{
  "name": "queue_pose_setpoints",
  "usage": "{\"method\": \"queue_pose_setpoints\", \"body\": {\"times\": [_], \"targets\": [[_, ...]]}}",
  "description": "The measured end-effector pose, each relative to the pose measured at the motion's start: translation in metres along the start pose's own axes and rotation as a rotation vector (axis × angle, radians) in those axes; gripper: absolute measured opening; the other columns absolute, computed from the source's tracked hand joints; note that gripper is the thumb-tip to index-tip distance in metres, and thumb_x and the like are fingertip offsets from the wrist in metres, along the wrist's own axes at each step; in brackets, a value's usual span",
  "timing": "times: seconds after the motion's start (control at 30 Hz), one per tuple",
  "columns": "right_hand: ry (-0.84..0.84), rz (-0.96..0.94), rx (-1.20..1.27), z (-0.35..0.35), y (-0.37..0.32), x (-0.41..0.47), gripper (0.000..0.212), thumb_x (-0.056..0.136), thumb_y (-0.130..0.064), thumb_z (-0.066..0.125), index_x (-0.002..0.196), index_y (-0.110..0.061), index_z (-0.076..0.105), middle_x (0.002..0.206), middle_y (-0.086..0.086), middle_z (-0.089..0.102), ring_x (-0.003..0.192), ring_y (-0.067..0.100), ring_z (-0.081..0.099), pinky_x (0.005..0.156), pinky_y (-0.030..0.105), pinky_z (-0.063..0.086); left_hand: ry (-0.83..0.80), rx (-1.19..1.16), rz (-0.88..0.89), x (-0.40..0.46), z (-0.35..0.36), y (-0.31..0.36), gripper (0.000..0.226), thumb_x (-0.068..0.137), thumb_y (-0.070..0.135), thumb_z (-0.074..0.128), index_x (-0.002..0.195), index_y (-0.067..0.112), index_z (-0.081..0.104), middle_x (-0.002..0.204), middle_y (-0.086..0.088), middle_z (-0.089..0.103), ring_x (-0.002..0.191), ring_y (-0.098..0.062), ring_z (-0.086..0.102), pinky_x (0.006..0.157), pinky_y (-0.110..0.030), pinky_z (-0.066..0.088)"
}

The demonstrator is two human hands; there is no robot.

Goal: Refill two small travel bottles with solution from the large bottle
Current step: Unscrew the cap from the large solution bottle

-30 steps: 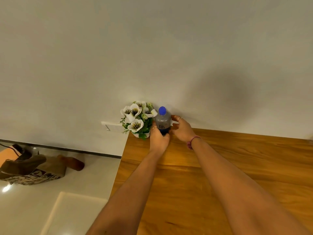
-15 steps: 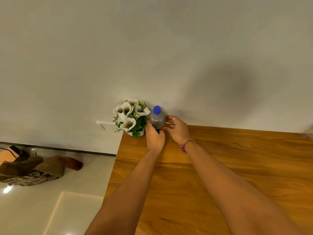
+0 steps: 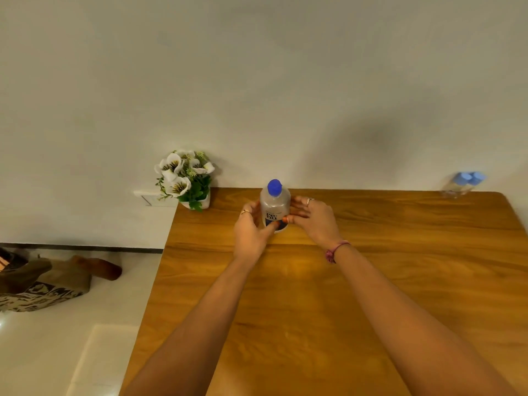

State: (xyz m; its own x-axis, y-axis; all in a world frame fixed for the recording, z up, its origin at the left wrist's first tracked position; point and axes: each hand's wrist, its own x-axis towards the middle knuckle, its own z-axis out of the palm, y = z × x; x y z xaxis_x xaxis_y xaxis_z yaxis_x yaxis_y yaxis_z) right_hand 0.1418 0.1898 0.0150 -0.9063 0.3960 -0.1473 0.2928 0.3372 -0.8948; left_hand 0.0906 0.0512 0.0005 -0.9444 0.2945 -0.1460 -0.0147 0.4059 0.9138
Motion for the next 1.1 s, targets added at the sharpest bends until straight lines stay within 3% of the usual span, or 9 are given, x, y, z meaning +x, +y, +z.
{"method": "queue_pose_setpoints", "body": {"times": [0.1,0.3,0.47,0.63,0.87,1.1], "targets": [[0.012,0.002,-0.005,-0.024,0.009,-0.029,0.059,0.076,-0.005,0.073,0.13,-0.008,0.051,0.124,0.006,0.062,0.108,0.013,0.061,0.083,0.013,0.047,-0.022,0.026,0.025,-0.025,0.017,0.009,0.067,0.072,0.015,0.08,0.13,0.013,0.047,0.128,-0.002,0.057,0.113,-0.01,0.053,0.092,-0.019,0.042],[-0.014,0.045,0.05,-0.066,0.031,-0.085,0.059,0.074,0.0,0.073,0.129,-0.007,0.052,0.125,0.008,0.061,0.11,0.014,0.06,0.093,0.025,0.049,-0.088,0.2,0.106,-0.072,0.05,0.017,0.073,0.067,0.022,0.084,0.131,0.013,0.05,0.12,-0.004,0.055,0.11,-0.015,0.054,0.094,-0.029,0.049],[-0.028,0.09,0.067,-0.094,0.056,-0.13,0.062,0.075,0.003,0.072,0.131,-0.004,0.048,0.128,0.01,0.058,0.112,0.016,0.059,0.091,0.02,0.048,-0.105,0.257,0.108,-0.112,0.08,0.017,0.068,0.062,0.023,0.087,0.122,0.01,0.057,0.112,-0.003,0.056,0.106,-0.017,0.056,0.09,-0.028,0.048],[-0.053,0.097,0.034,-0.113,0.074,-0.162,0.064,0.075,0.002,0.071,0.133,-0.004,0.046,0.129,0.01,0.057,0.112,0.015,0.058,0.087,0.017,0.047,-0.128,0.224,0.097,-0.144,0.102,0.015,0.071,0.06,0.021,0.087,0.124,0.012,0.056,0.121,-0.003,0.057,0.113,-0.016,0.053,0.092,-0.024,0.041],[-0.075,0.083,0.011,-0.126,0.088,-0.188,0.063,0.077,0.004,0.069,0.134,-0.001,0.044,0.131,0.013,0.055,0.116,0.02,0.057,0.097,0.029,0.047,-0.161,0.15,0.045,-0.175,0.121,0.016,0.064,0.063,0.013,0.086,0.12,0.011,0.054,0.12,-0.005,0.063,0.113,-0.018,0.057,0.091,-0.024,0.043],[-0.085,0.107,-0.022,-0.123,0.095,-0.201,0.063,0.078,0.001,0.069,0.135,-0.002,0.042,0.132,0.011,0.055,0.117,0.018,0.056,0.095,0.025,0.046,-0.214,0.122,0.022,-0.186,0.12,0.012,0.068,0.061,0.012,0.087,0.121,0.01,0.053,0.121,-0.004,0.061,0.111,-0.015,0.055,0.091,-0.024,0.043]]}}
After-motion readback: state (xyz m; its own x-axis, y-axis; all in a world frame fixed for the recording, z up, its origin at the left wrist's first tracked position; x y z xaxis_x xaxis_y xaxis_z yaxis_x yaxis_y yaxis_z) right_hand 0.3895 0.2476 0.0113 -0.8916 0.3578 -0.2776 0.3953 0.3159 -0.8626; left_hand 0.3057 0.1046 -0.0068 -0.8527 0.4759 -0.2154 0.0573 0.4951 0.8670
